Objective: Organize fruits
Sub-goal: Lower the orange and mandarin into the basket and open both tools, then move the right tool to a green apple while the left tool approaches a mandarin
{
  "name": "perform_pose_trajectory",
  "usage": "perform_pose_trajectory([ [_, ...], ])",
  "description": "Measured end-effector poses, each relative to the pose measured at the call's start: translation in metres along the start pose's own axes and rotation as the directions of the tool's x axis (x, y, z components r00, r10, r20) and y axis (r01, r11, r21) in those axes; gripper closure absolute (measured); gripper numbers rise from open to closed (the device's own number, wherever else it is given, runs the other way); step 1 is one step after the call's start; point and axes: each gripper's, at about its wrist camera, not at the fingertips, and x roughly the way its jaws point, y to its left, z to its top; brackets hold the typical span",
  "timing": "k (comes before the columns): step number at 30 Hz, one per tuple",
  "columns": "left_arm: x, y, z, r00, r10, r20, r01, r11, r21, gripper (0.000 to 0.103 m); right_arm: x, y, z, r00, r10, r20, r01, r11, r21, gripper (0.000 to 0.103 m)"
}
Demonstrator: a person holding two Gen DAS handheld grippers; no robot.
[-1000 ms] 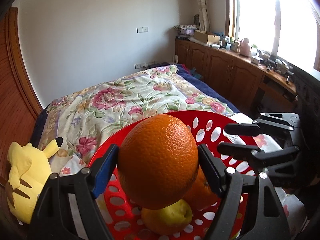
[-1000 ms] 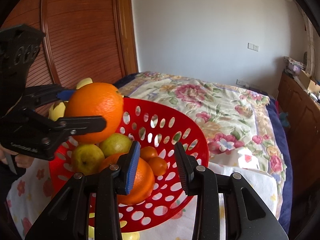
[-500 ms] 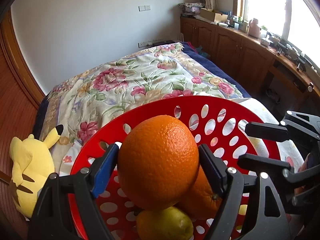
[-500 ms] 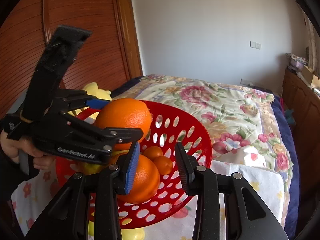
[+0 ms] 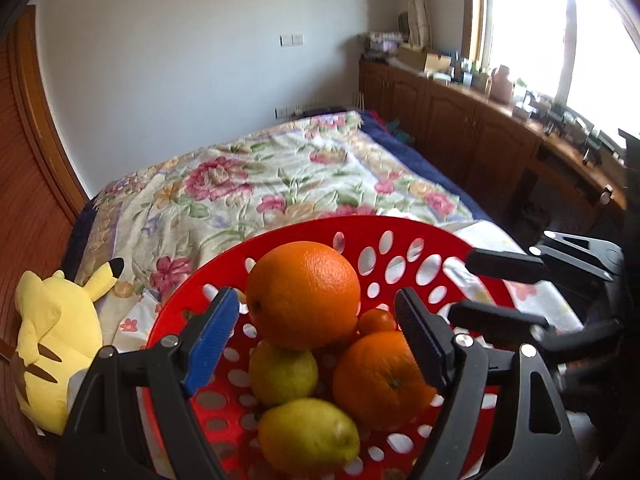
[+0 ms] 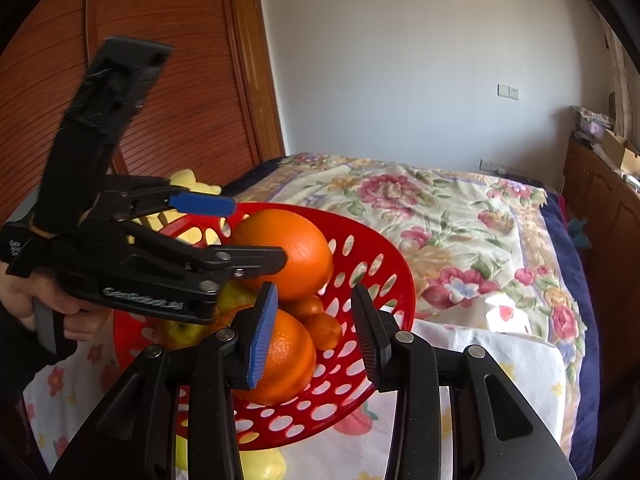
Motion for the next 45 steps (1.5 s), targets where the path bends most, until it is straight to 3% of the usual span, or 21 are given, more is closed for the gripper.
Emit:
perform_pose_trajectory([
  [8,-0.070,-0.005,-0.031,0.991,-0.020,0.131,0.020,1.000,0.002,0.023,-0.032,0.011,0.002,0.999,-0.032,0.036,0.032,0.999,-0.007,0.058],
  [19,-0.130,-0.009,-0.091,0.980,-0.018,0.197,0.014,1.000,0.021,0.023,-0.063,0.038,-0.035,0.998,-0.064,0.025,0.063,0.997,0.035,0.056],
  [30,-0.135,-0.007,-0.158,0.986,0.033,0.167,-0.031,0.999,-0.009,0.023,-0.073,0.048,-0.069,0.992,-0.129,-0.011,0.129,0.988,0.090,0.055],
  [35,-0.128,-0.009,-0.174,0.976,0.087,0.199,-0.084,0.996,-0.024,0.023,-0.071,0.047,-0.077,0.992,-0.123,-0.022,0.125,0.985,0.120,0.055],
  [45,-0.098,-0.012,-0.189,0.983,0.078,0.165,-0.069,0.996,-0.060,0.022,-0.048,0.051,-0.086,0.991,-0.118,-0.063,0.125,0.984,0.125,0.055],
])
